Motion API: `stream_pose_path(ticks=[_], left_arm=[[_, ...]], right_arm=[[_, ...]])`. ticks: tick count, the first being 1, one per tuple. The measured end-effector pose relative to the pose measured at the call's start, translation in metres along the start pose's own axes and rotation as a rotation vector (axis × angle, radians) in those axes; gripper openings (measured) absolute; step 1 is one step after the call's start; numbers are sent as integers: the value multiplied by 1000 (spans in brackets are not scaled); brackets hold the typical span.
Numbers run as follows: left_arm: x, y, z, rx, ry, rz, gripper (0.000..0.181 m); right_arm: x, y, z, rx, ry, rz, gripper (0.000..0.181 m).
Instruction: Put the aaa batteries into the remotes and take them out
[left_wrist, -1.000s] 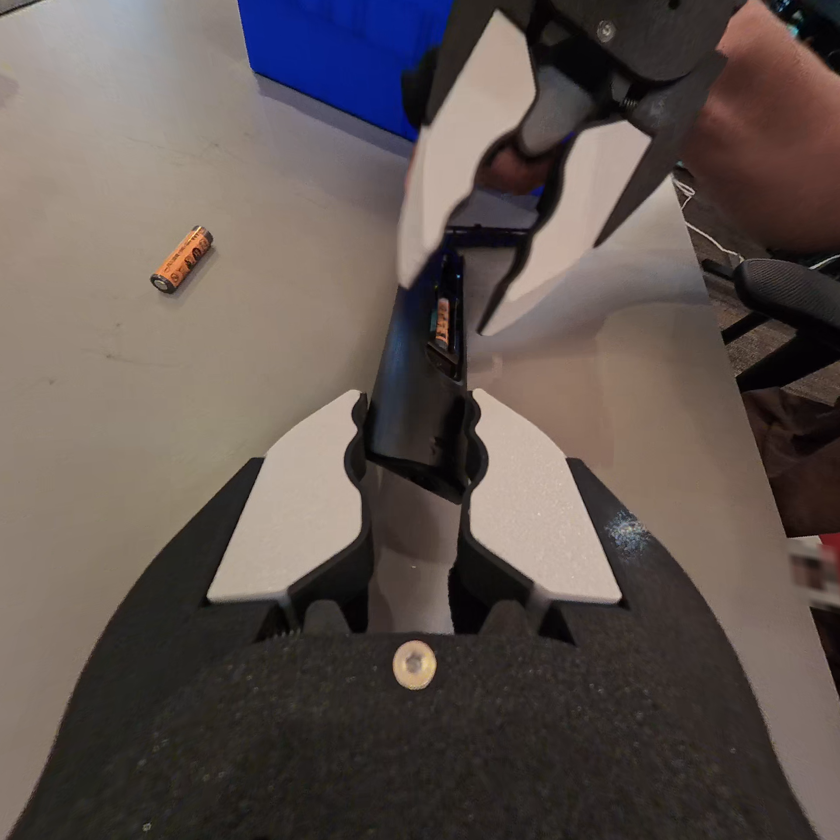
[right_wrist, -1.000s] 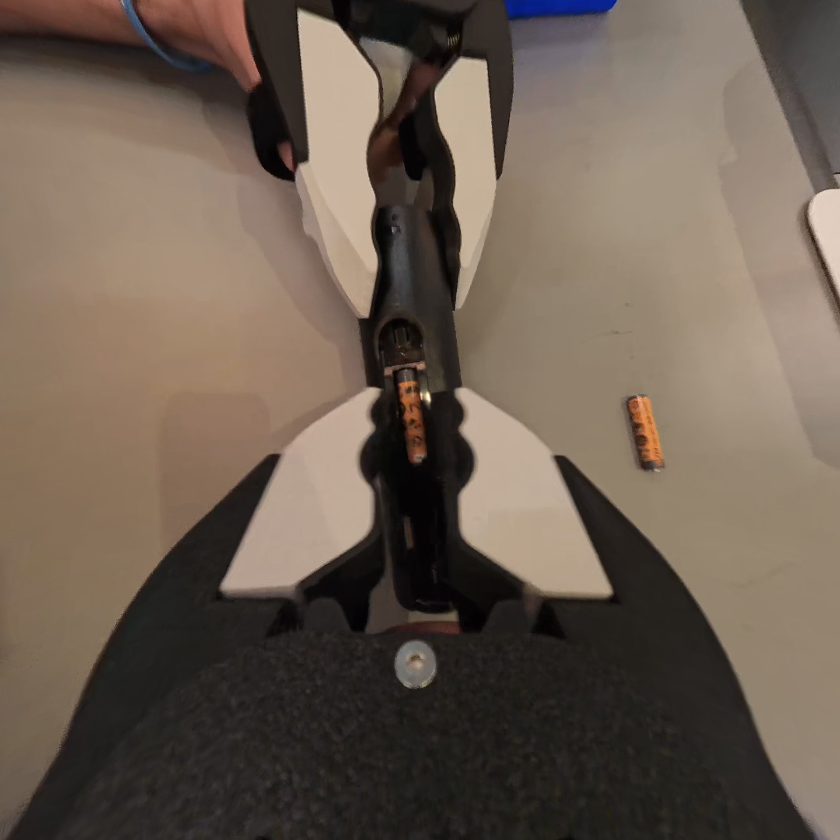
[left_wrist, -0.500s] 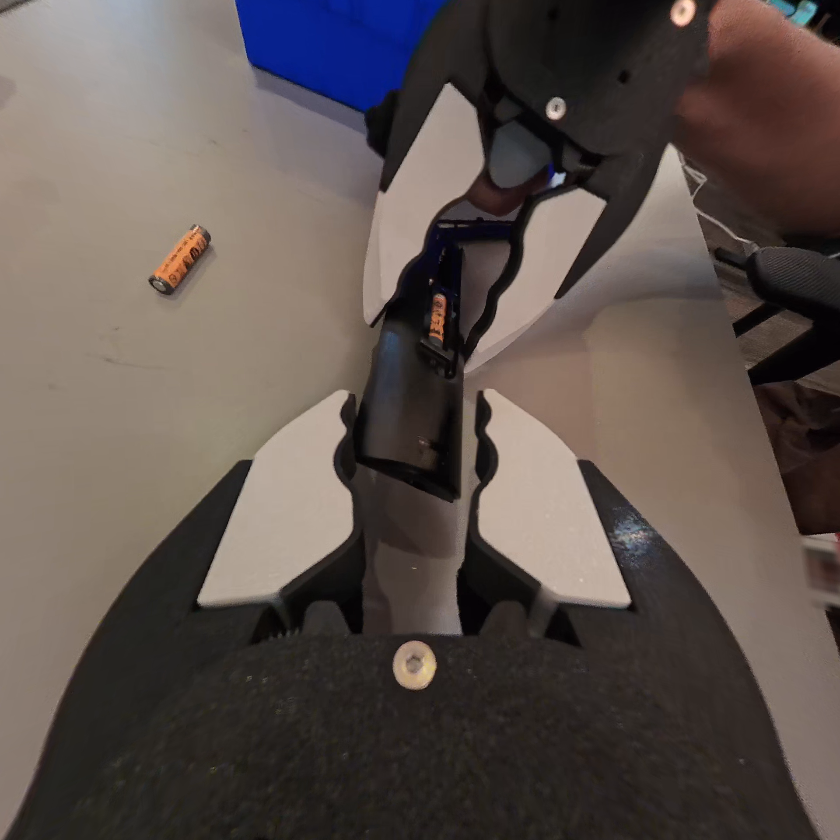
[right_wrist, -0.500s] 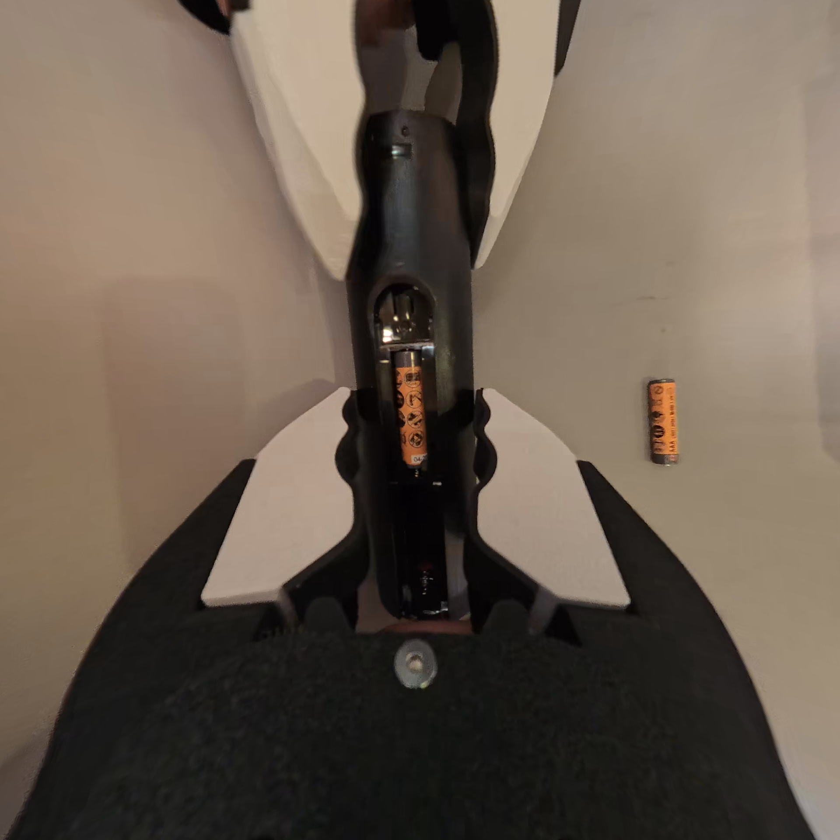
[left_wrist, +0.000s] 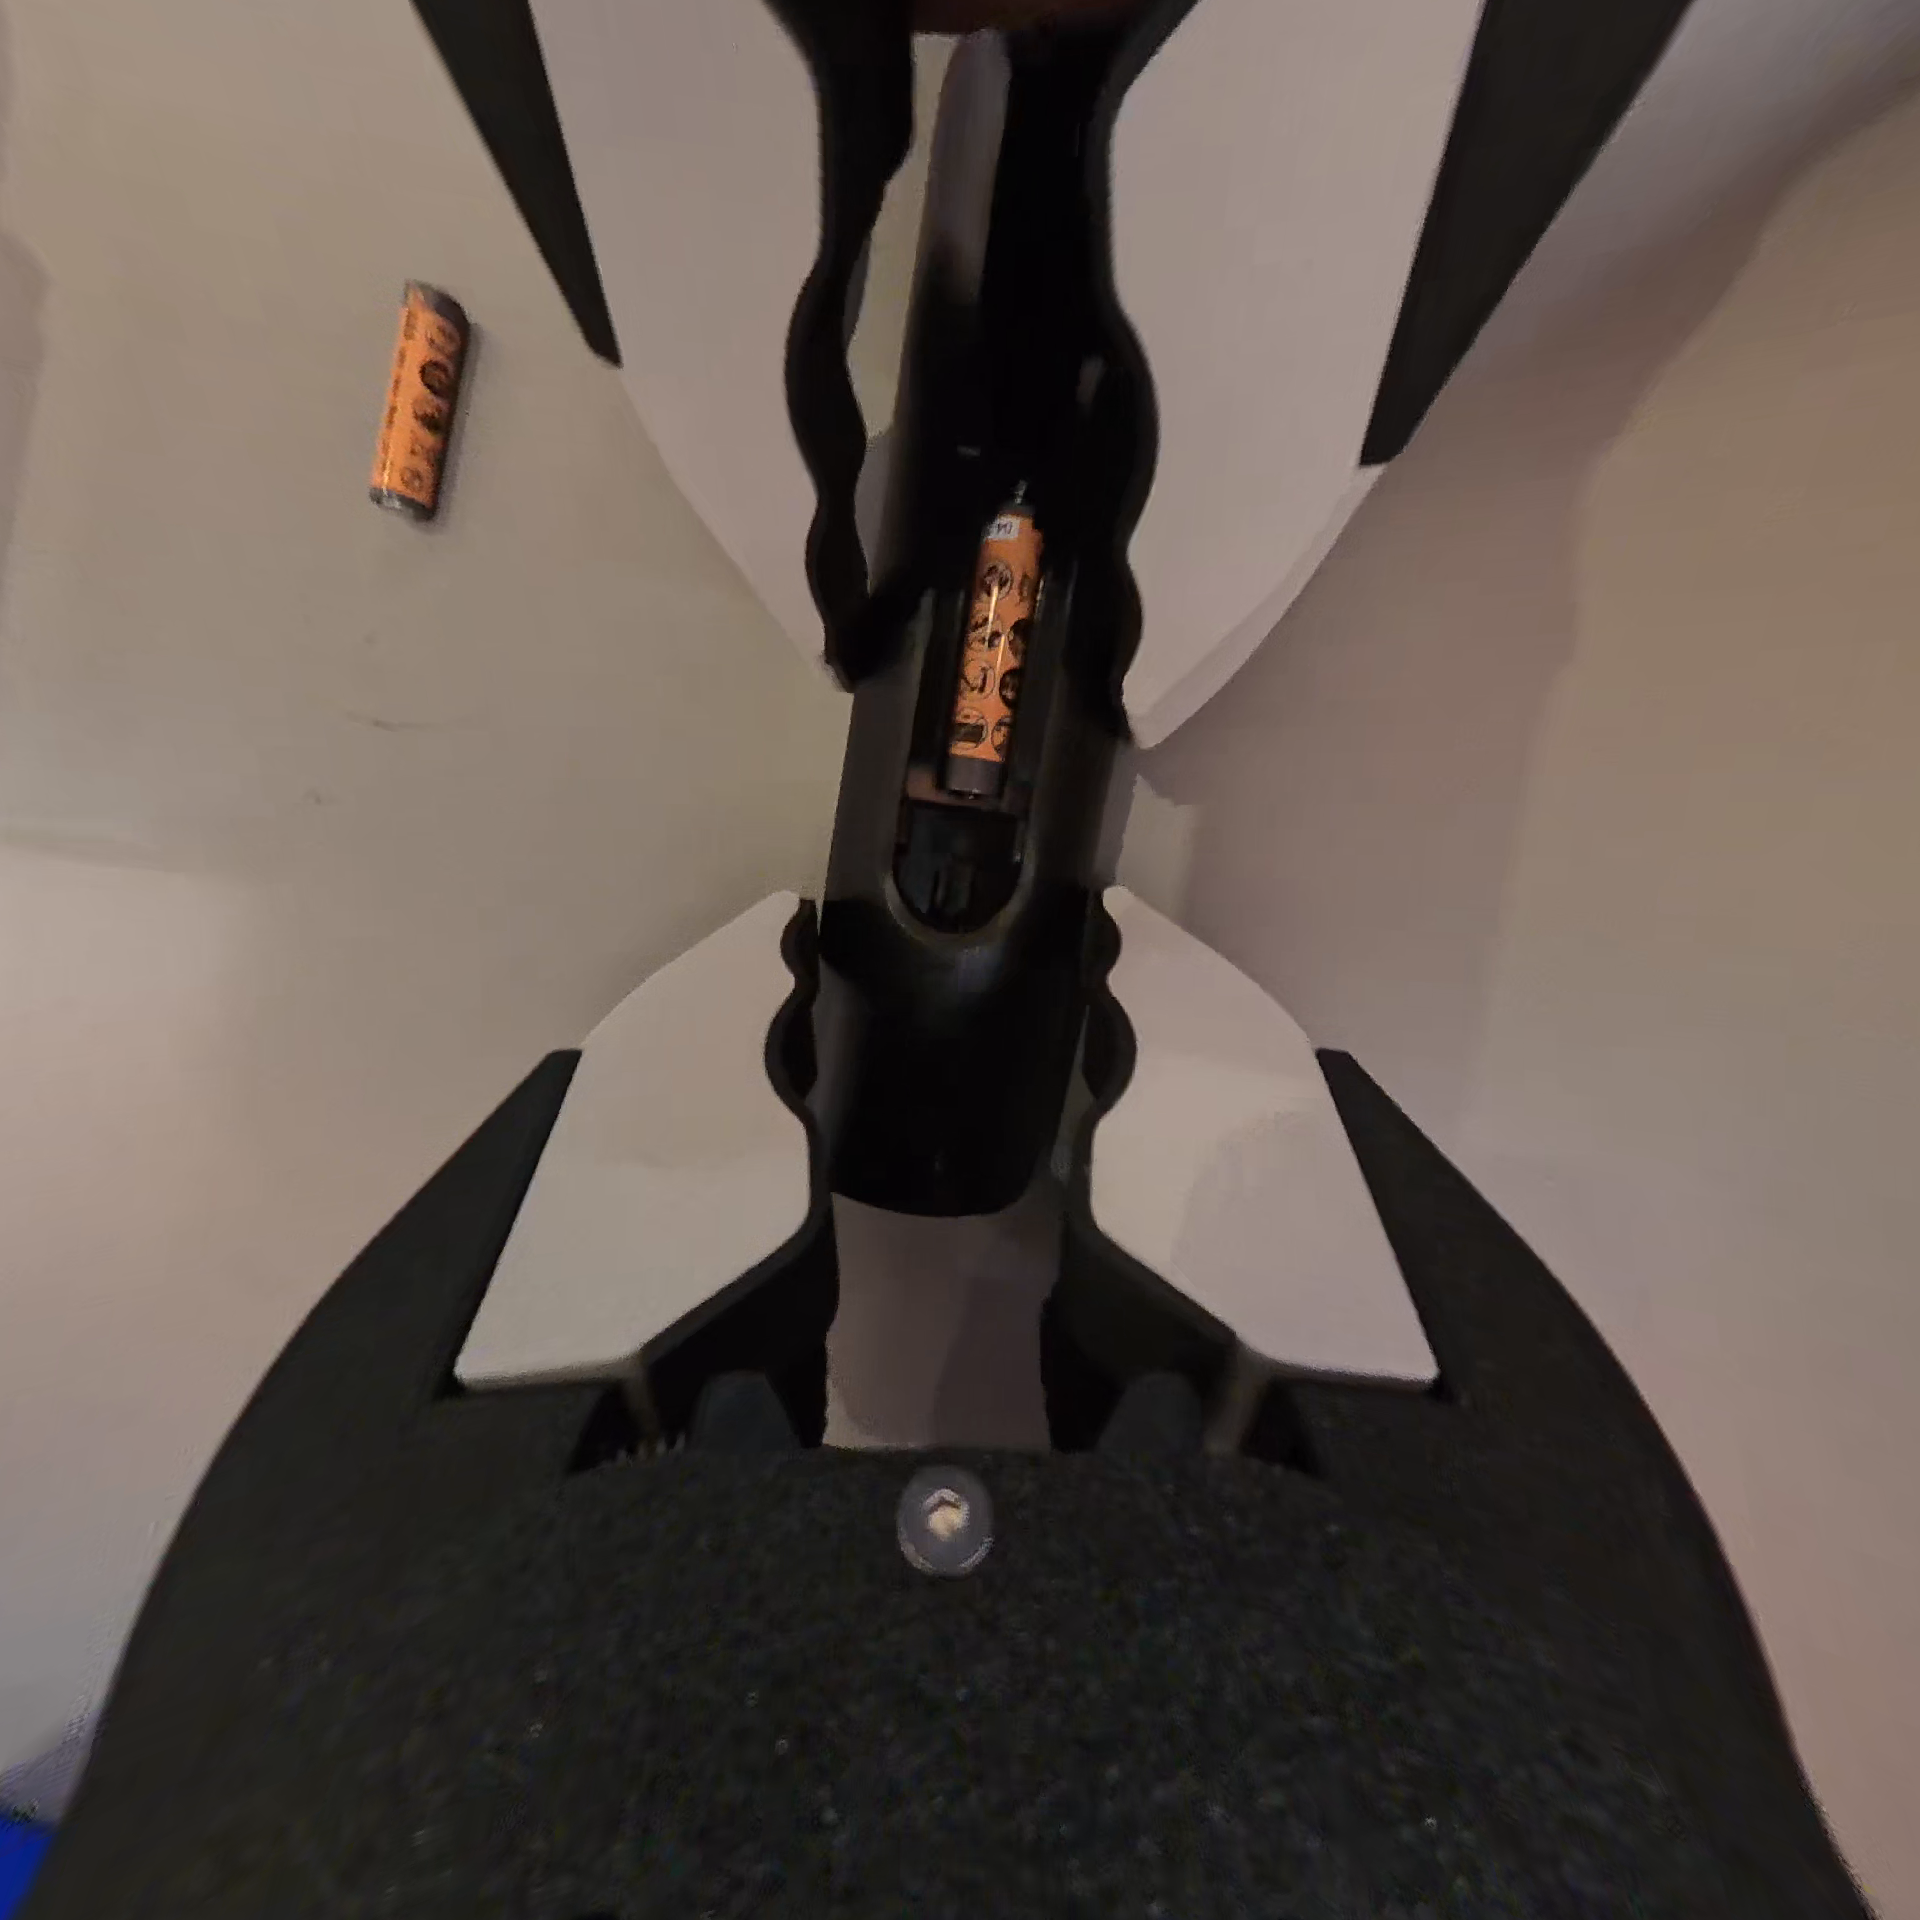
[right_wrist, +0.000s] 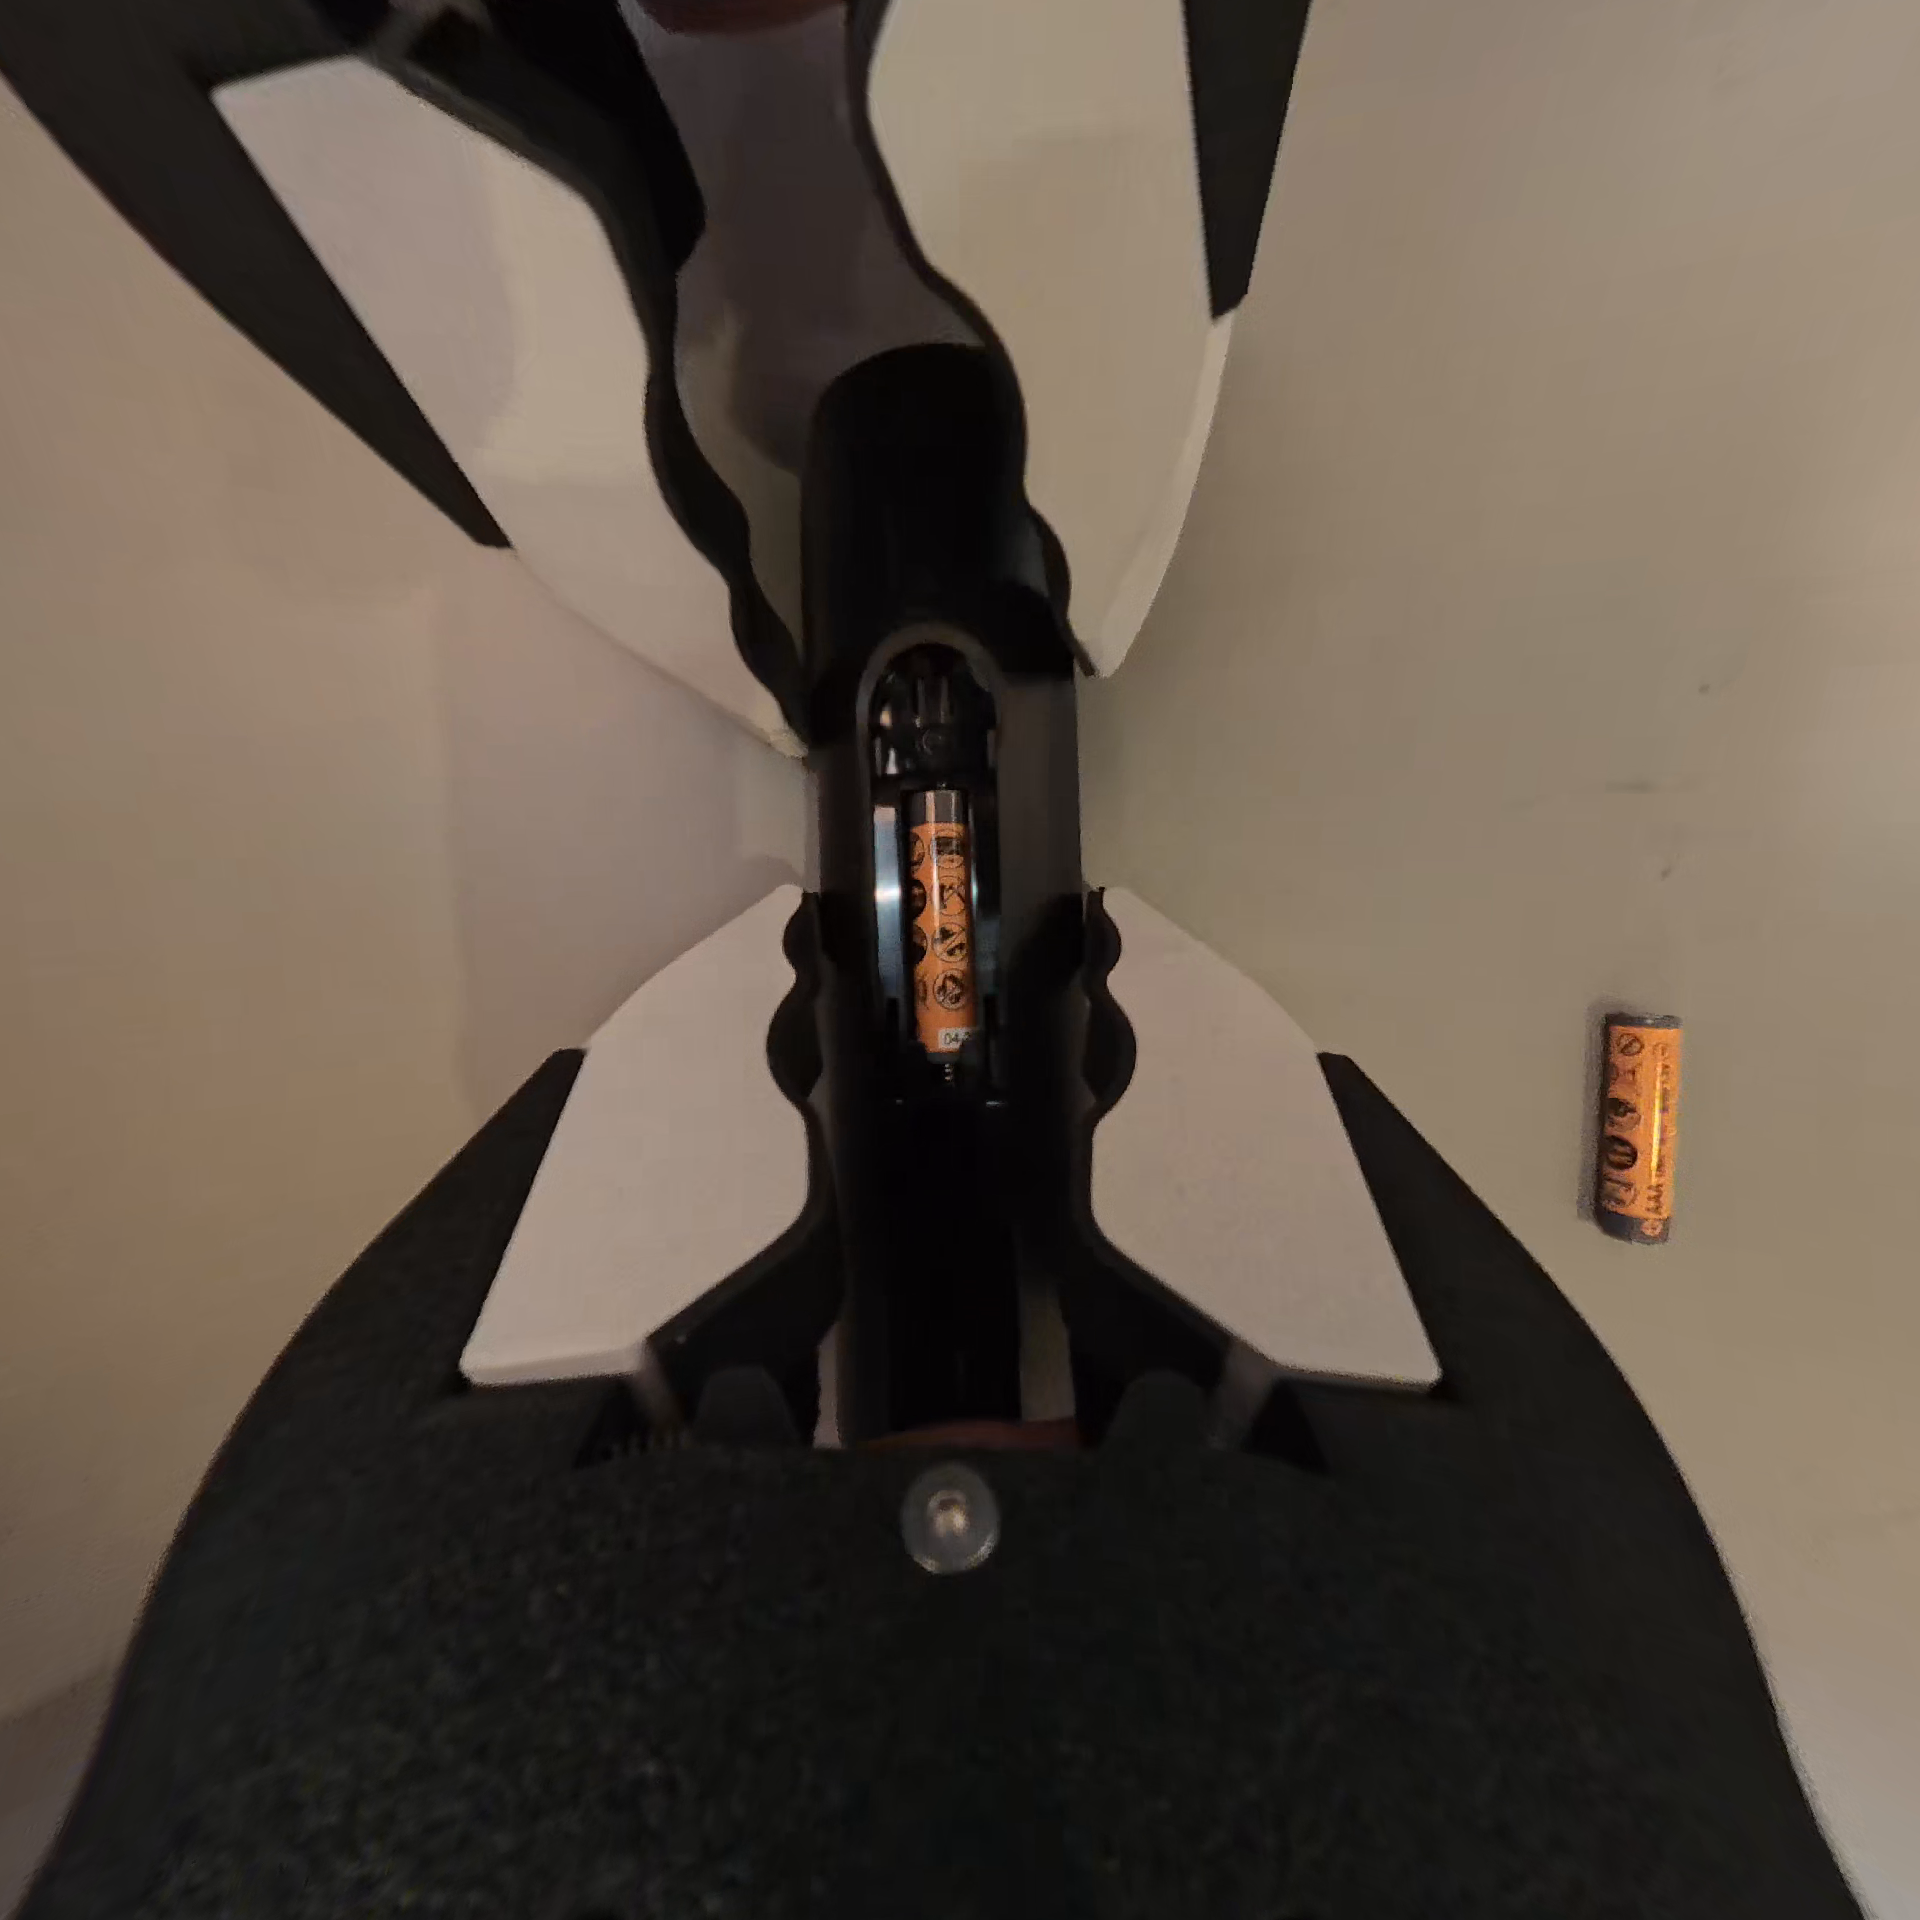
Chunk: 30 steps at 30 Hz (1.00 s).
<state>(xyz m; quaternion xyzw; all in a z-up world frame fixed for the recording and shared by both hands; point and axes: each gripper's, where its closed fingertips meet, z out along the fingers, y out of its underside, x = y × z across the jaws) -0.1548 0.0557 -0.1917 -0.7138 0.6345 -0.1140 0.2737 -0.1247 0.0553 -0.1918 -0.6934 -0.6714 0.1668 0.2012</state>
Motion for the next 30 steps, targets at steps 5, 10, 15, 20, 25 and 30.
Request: stream_pose_path(ticks=[5, 10, 15, 20, 25, 30], left_arm=[[0, 4, 1, 33, 68, -90, 48], [-2, 12, -3, 21, 84, -99, 48], [-3, 13, -4, -10, 62, -89, 48], [-2, 16, -7, -44, 57, -69, 48], [-1, 22, -12, -86, 47, -46, 47], [1, 23, -14, -88, 67, -52, 47]], right_arm=[[4, -1, -13, 103, -6, 51, 43], [38, 10, -79, 207, 146, 120, 43], [79, 23, -107, 140, 286, 161, 43], [108, 42, -54, -32, 259, 172, 41], [127, 37, -33, -32, 223, 201, 30], [131, 35, -17, -143, 191, 136, 28]])
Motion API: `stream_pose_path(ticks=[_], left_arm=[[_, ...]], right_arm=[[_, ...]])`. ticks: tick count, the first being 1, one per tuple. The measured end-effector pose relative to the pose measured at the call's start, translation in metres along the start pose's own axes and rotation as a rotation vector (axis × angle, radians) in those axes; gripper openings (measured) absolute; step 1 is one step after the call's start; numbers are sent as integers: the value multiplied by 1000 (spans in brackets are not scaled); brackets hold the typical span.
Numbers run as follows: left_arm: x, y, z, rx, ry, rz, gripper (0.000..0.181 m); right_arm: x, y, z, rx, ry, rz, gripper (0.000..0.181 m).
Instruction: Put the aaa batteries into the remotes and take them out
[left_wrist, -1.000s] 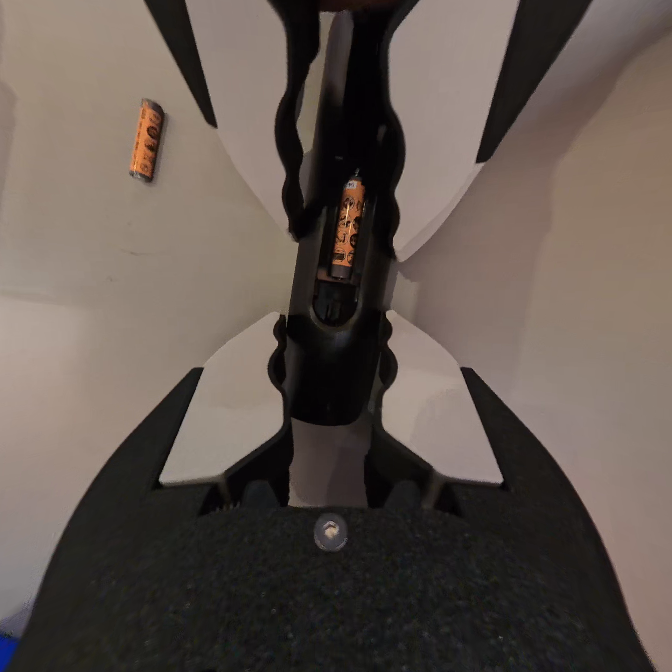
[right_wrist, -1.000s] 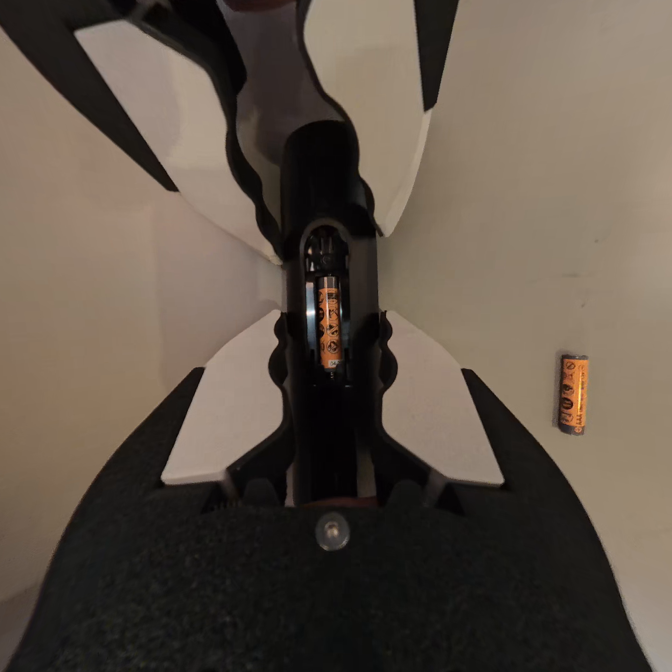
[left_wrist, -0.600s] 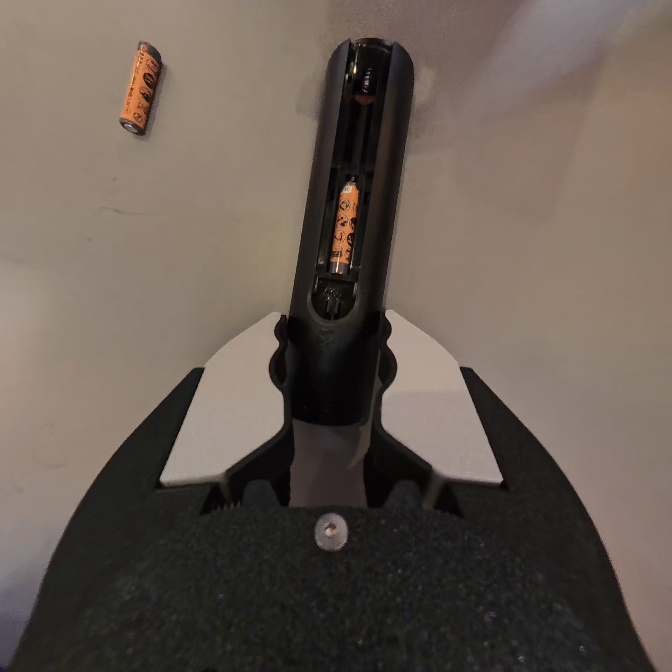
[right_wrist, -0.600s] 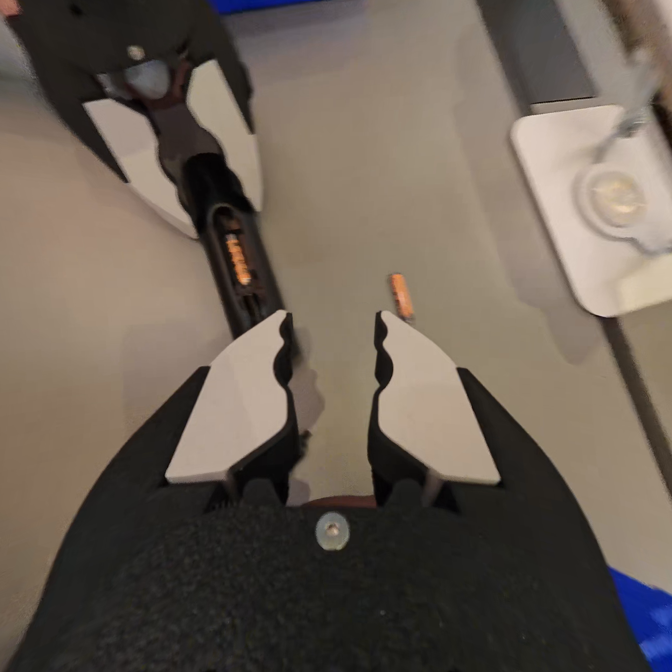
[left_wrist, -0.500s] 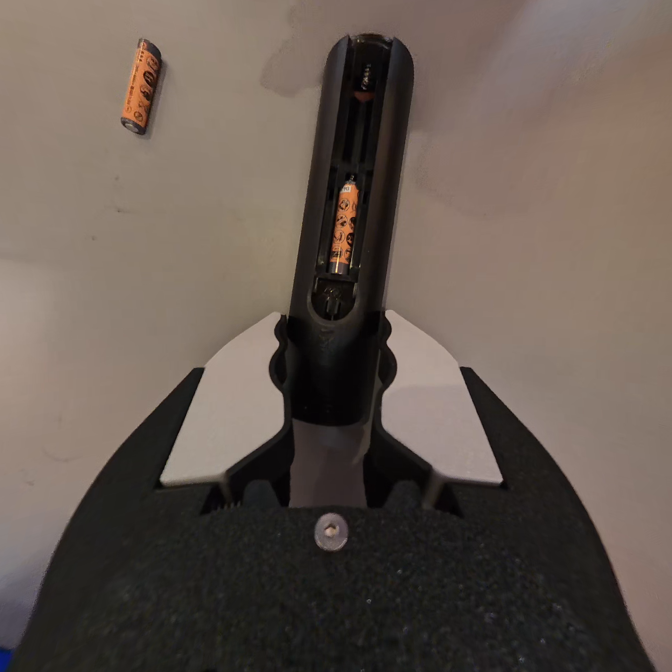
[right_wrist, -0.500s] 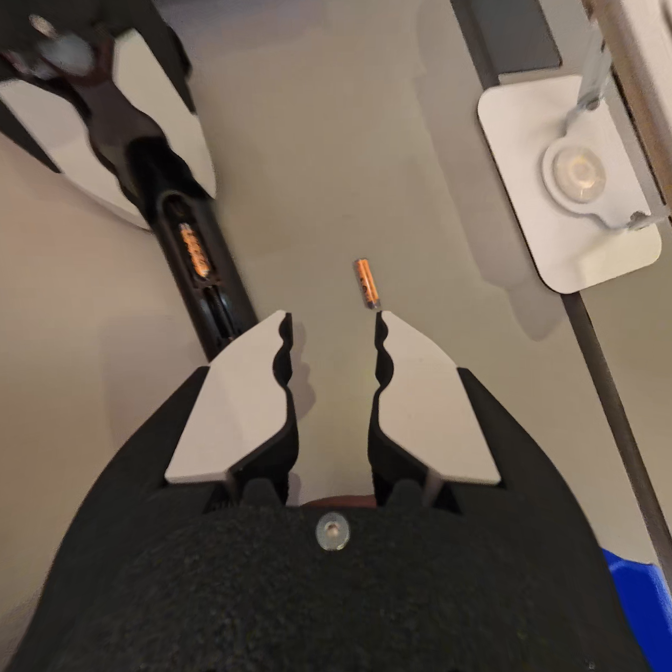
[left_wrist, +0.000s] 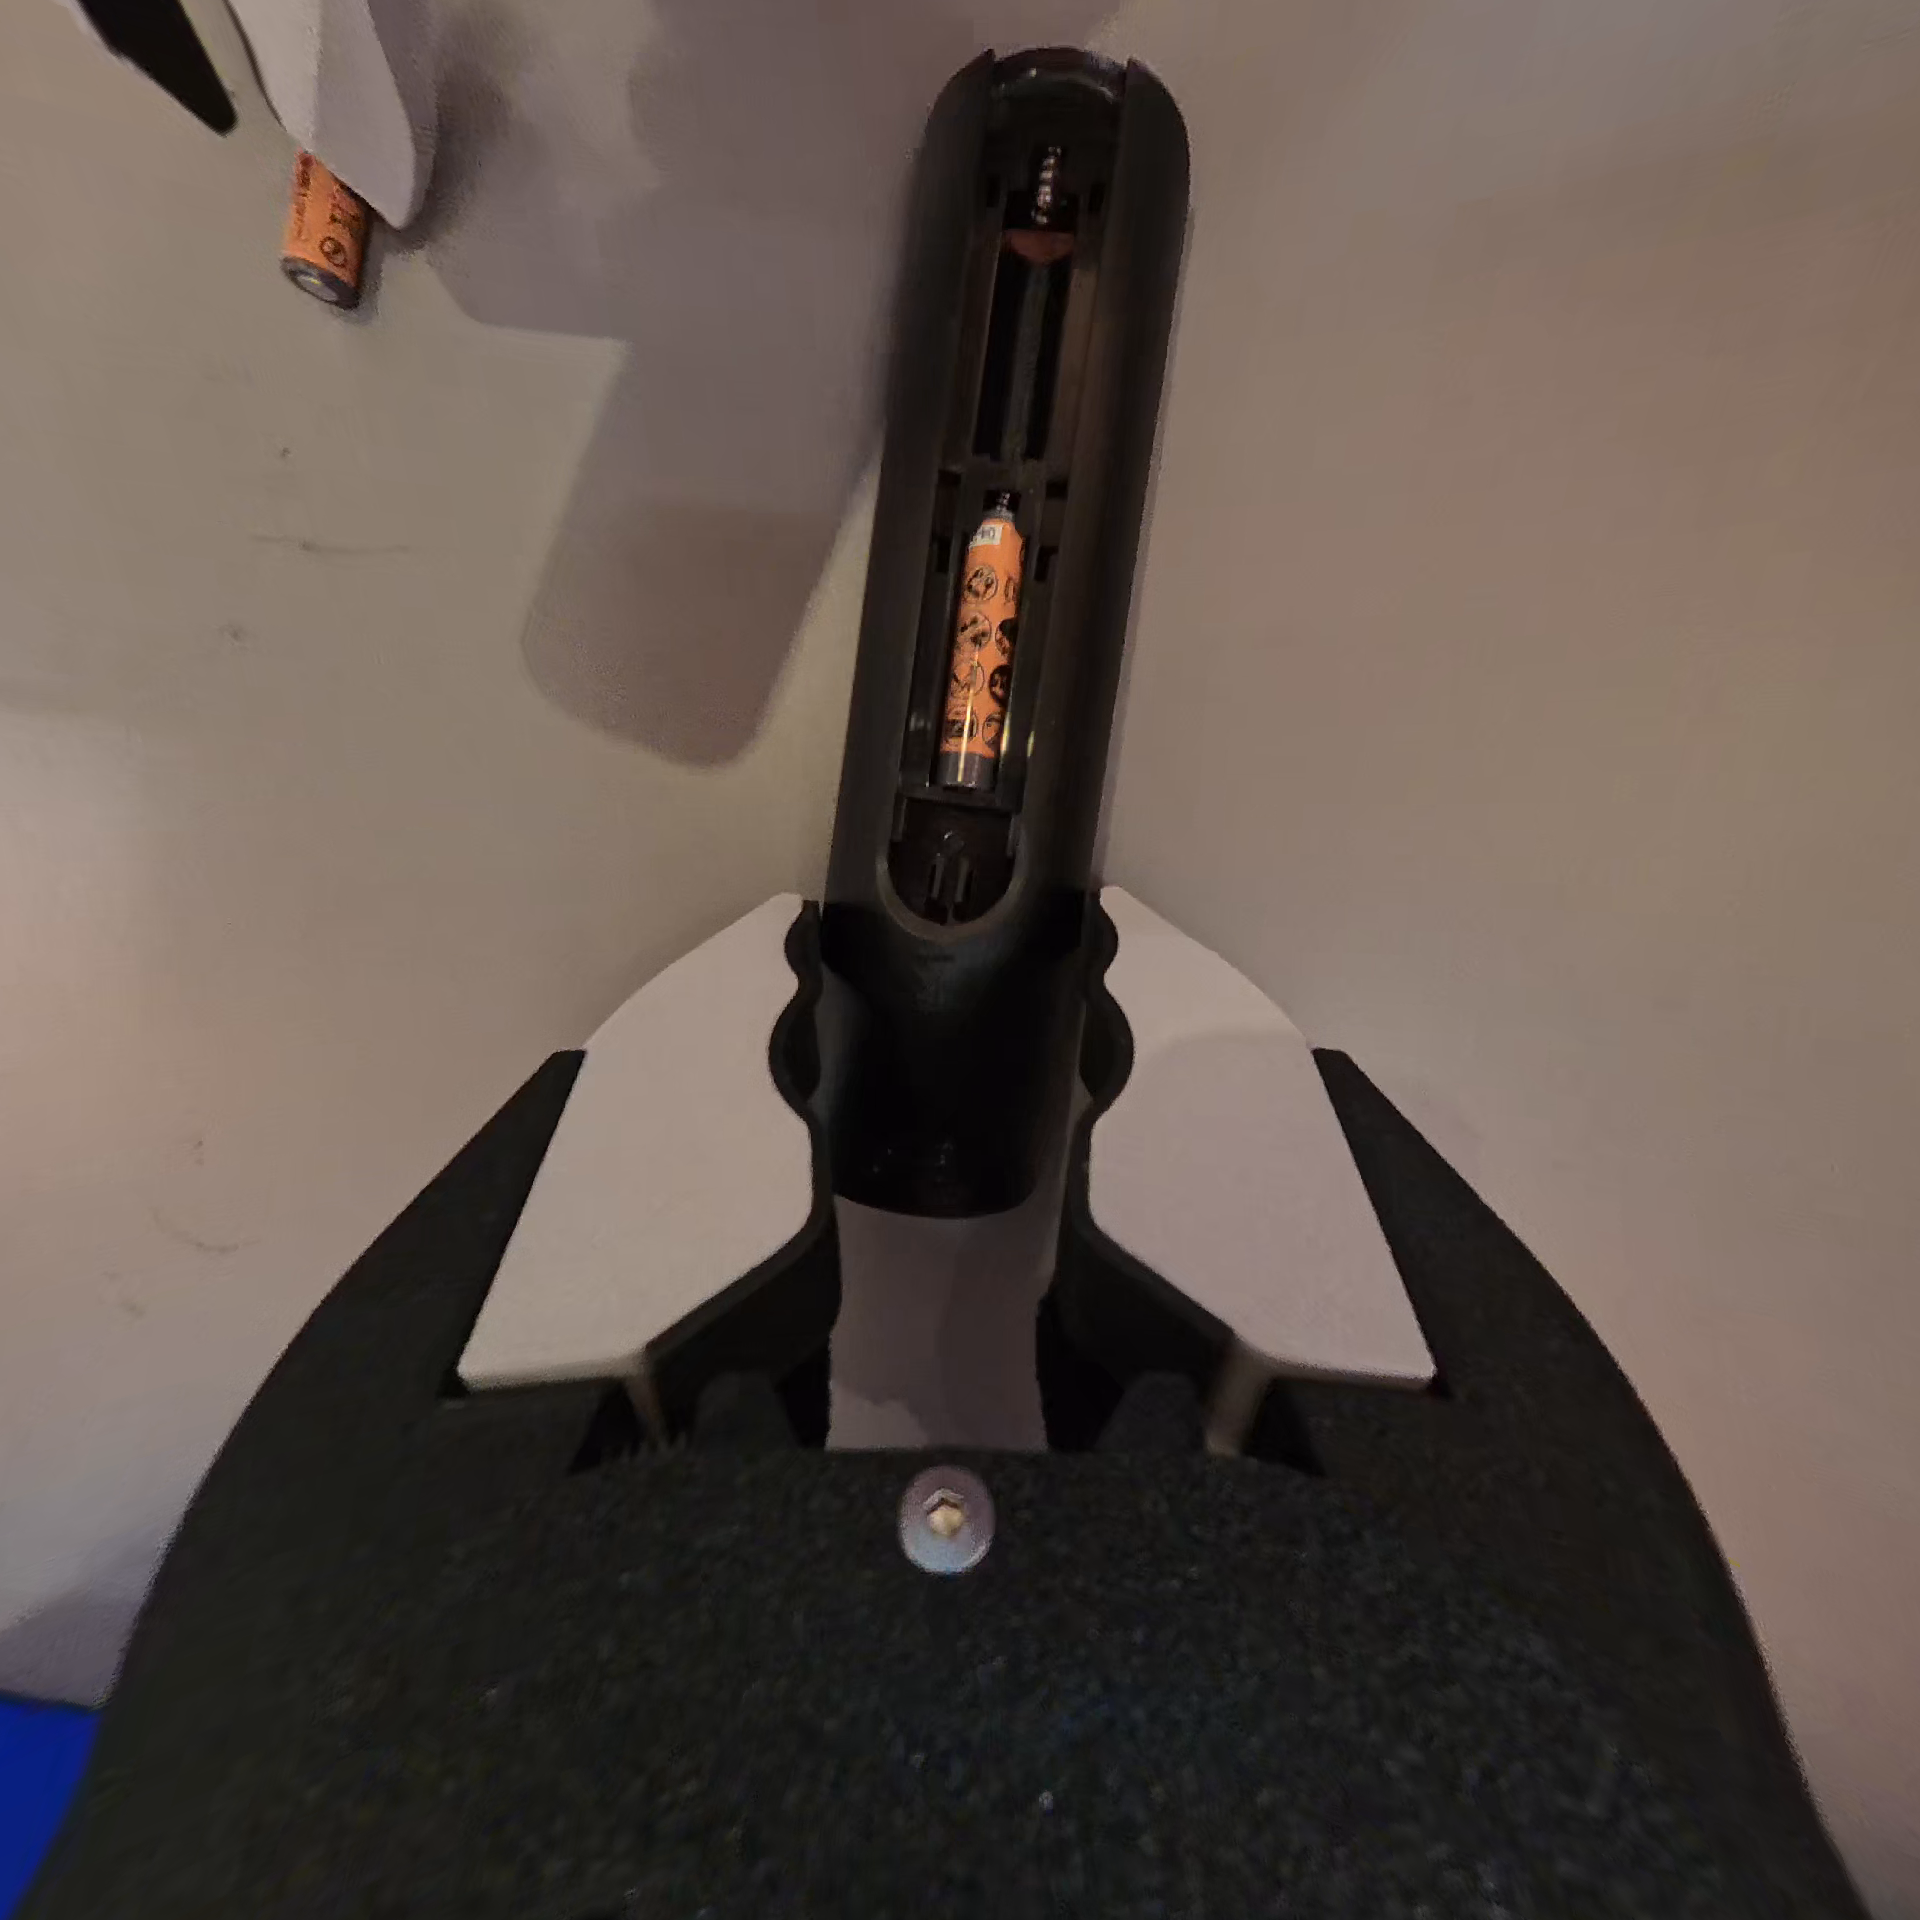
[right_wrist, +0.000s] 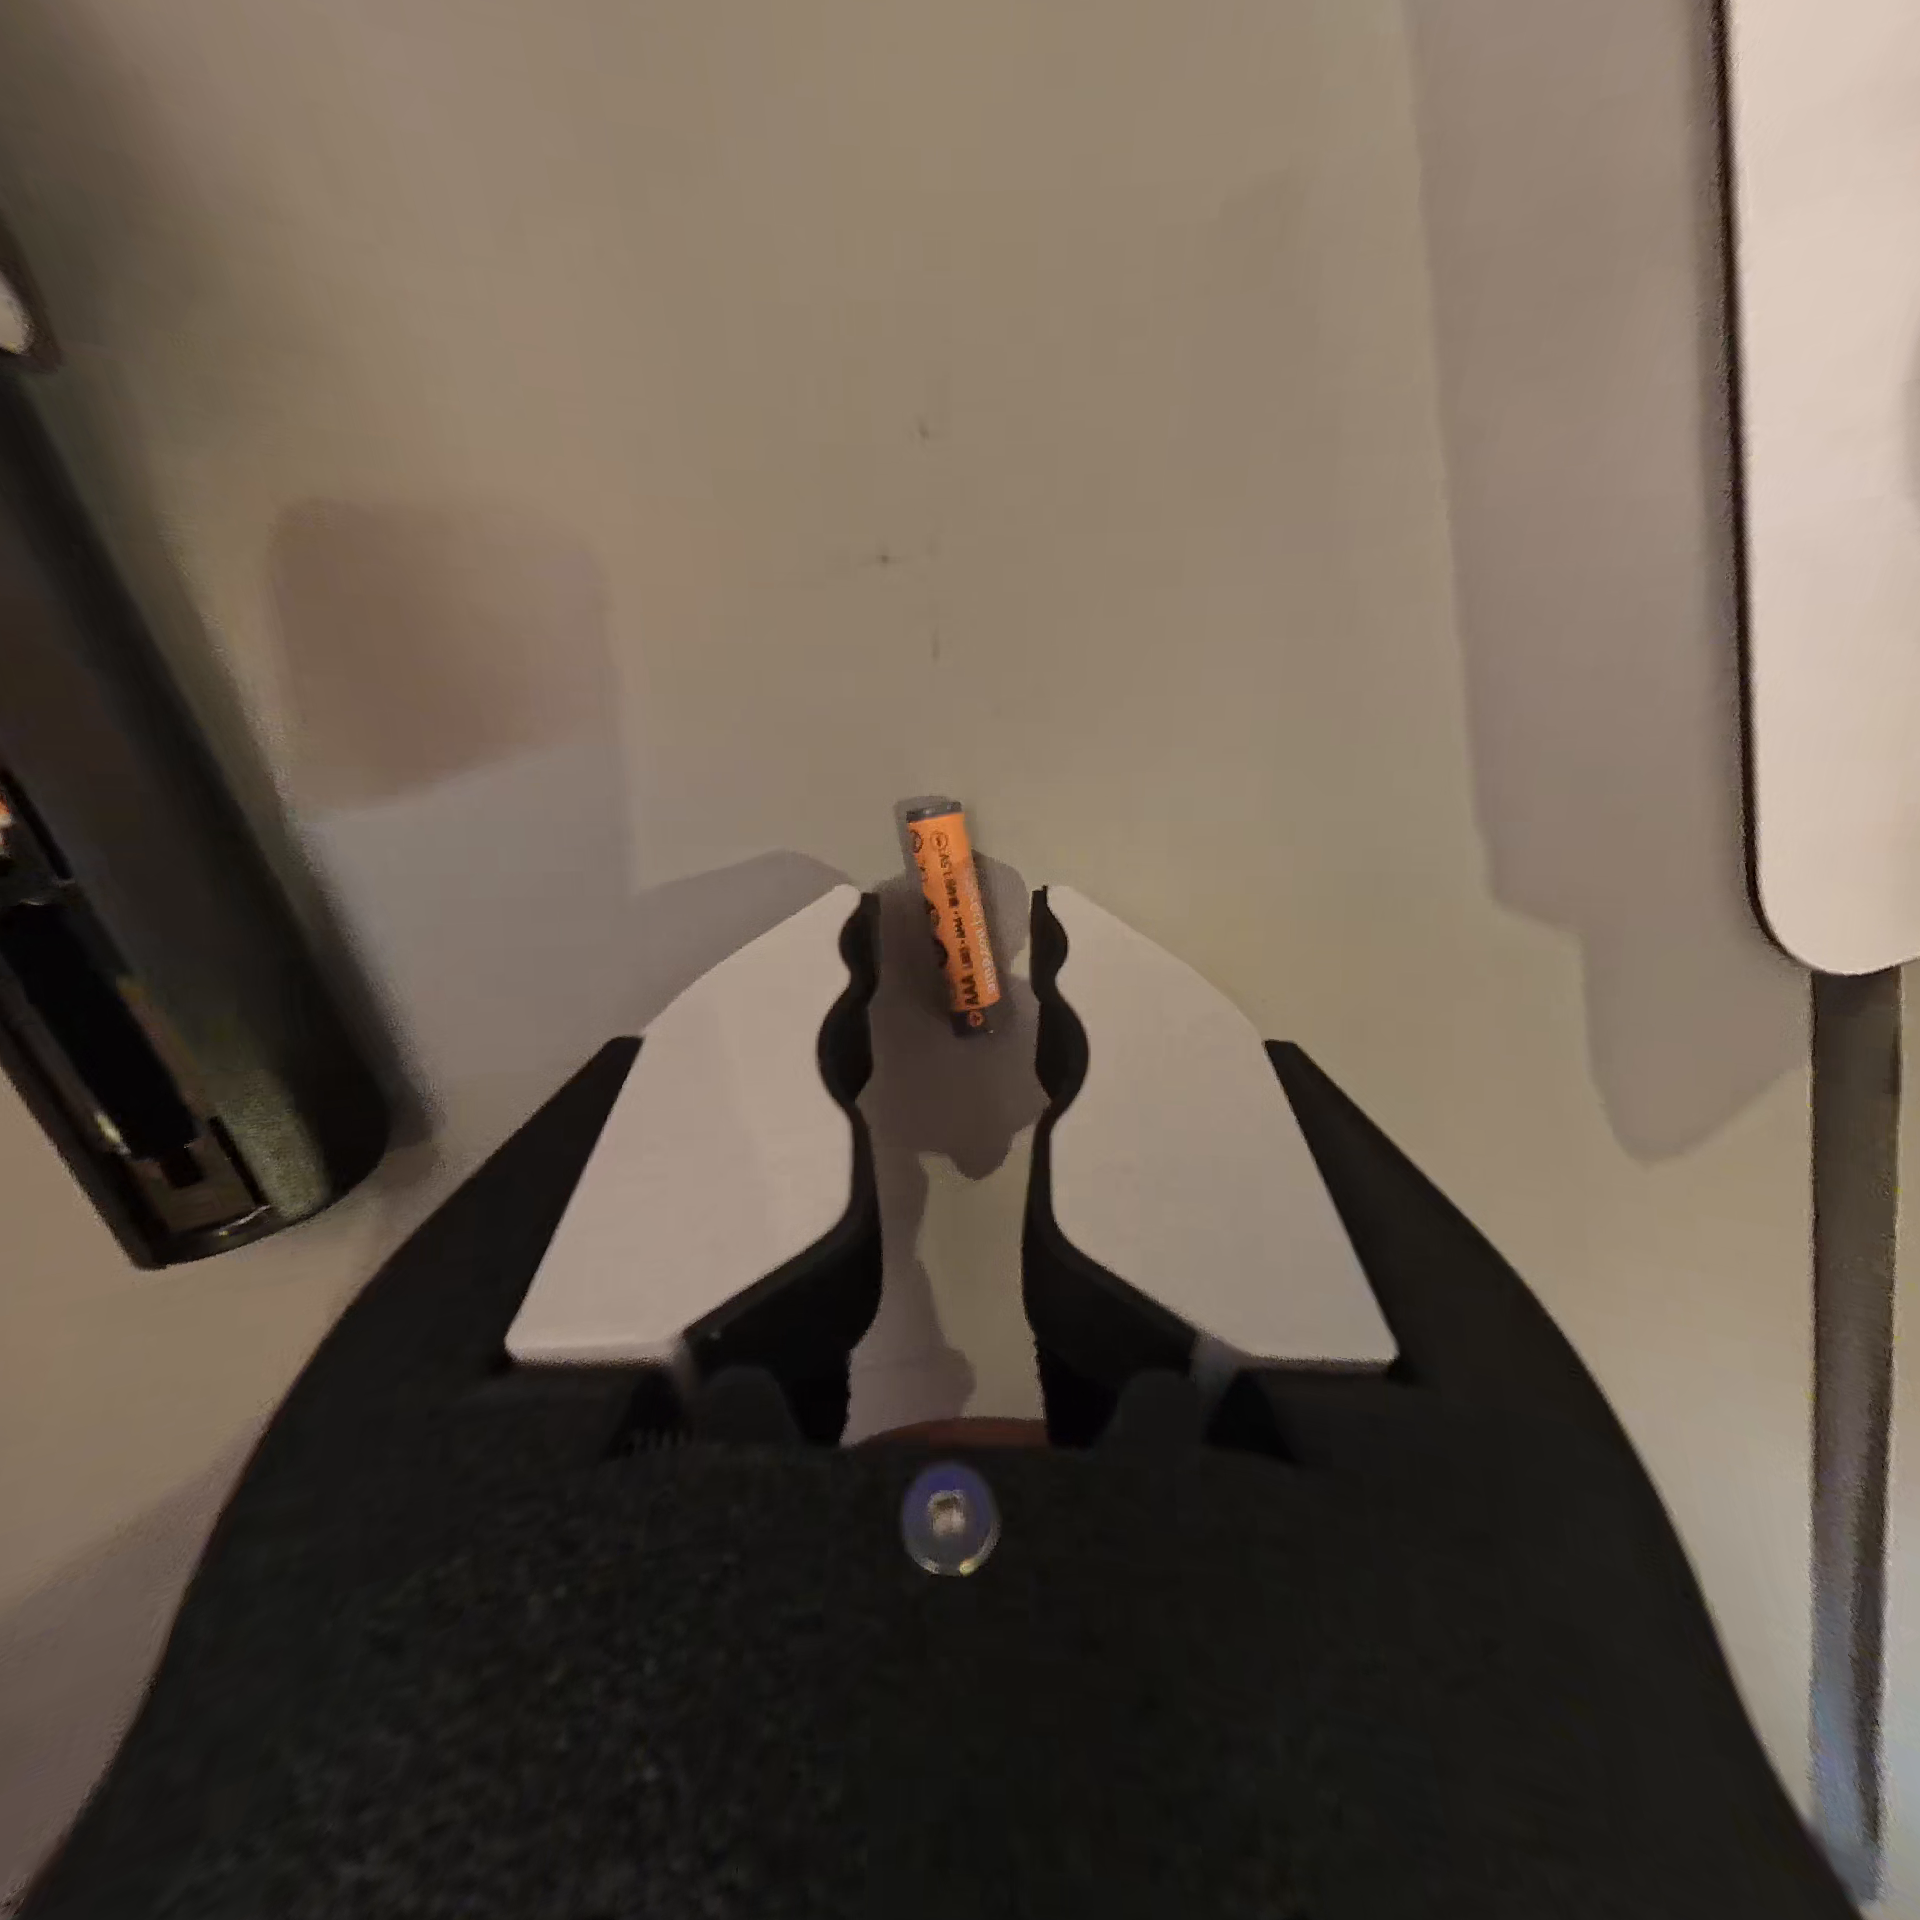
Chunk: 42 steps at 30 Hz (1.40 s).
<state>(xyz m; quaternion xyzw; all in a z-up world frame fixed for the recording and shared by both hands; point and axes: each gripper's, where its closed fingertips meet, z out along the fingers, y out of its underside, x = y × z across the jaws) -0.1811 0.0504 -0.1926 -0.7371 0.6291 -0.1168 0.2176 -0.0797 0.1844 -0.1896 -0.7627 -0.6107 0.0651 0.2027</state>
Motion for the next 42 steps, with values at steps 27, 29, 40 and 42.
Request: stream_pose_path(ticks=[27, 29, 40, 42], left_arm=[[0, -6, -1, 30, 10, -59, 47], [0, -4, 1, 26, 16, -63, 47], [-1, -31, -21, 230, 33, -129, 51], [-2, -44, -31, 331, 56, -166, 50]], right_arm=[[-84, -59, -146, 962, -250, 425, 10], [-95, -58, -154, 1041, -296, 477, 10], [-107, -50, -147, 1206, -356, 690, 10], [-107, -50, -136, 1160, -340, 700, 10]])
